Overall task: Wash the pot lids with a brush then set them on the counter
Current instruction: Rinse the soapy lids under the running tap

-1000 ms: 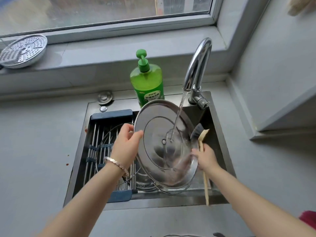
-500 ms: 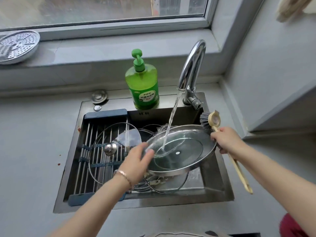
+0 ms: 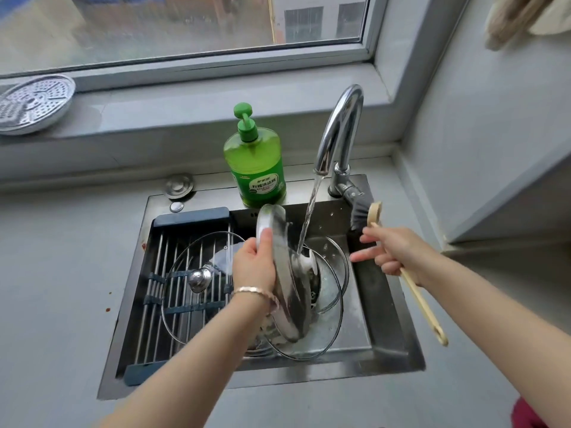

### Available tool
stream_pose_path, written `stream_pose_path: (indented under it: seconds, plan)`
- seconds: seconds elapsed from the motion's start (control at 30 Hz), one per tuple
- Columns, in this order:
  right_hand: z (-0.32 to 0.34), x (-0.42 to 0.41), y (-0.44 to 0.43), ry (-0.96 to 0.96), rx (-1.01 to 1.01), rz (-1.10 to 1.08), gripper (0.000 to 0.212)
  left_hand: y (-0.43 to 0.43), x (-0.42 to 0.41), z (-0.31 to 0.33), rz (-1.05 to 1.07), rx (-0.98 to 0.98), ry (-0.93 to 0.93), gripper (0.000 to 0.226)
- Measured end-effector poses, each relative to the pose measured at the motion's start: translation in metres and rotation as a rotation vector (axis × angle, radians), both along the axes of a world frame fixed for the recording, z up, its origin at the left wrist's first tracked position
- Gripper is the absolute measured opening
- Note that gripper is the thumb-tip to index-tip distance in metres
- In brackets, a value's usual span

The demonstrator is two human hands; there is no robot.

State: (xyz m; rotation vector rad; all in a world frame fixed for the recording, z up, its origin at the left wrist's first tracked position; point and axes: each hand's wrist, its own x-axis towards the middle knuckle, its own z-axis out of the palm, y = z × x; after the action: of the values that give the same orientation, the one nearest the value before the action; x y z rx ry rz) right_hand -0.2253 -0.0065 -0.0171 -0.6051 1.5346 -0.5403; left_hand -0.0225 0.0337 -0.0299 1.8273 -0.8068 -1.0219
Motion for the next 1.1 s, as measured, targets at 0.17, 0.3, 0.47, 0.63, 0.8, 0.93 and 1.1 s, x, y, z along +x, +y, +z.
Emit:
stream_pose_path:
  seconds: [0.17, 0.3, 0.47, 0.63, 0.8, 0.93, 1.1]
  plan:
    - [-0.016, -0.002, 0.022, -0.009, 0.087, 0.027, 0.014, -0.028, 0.002, -0.019, 0.133, 0.126, 0.15, 0.039]
    - [-0.024, -0.004, 0.029, 0.008, 0.062, 0.0, 0.016, -0.047, -0.011, -0.015, 0.149, 0.111, 0.232, 0.041]
    - [-0.029, -0.004, 0.033, 0.034, 0.018, -0.003, 0.006, -0.056, -0.015, -0.002, 0.161, 0.066, 0.199, 0.04]
    - [-0.036, -0.003, 0.04, 0.05, 0.003, 0.038, 0.008, -0.024, 0.009, 0.025, 0.034, 0.055, 0.078, 0.043]
    - [-0.042, 0.006, 0.043, 0.077, 0.009, 0.1, 0.006, 0.013, 0.052, 0.054, -0.078, 0.111, 0.002, 0.035]
    - [-0.044, 0.017, 0.044, 0.108, 0.006, 0.182, 0.005, 0.019, 0.092, 0.076, -0.123, 0.104, -0.096, 0.037]
    - [-0.04, 0.032, 0.045, 0.116, -0.002, 0.231, 0.009, 0.015, 0.11, 0.1, -0.163, -0.05, -0.552, 0.026]
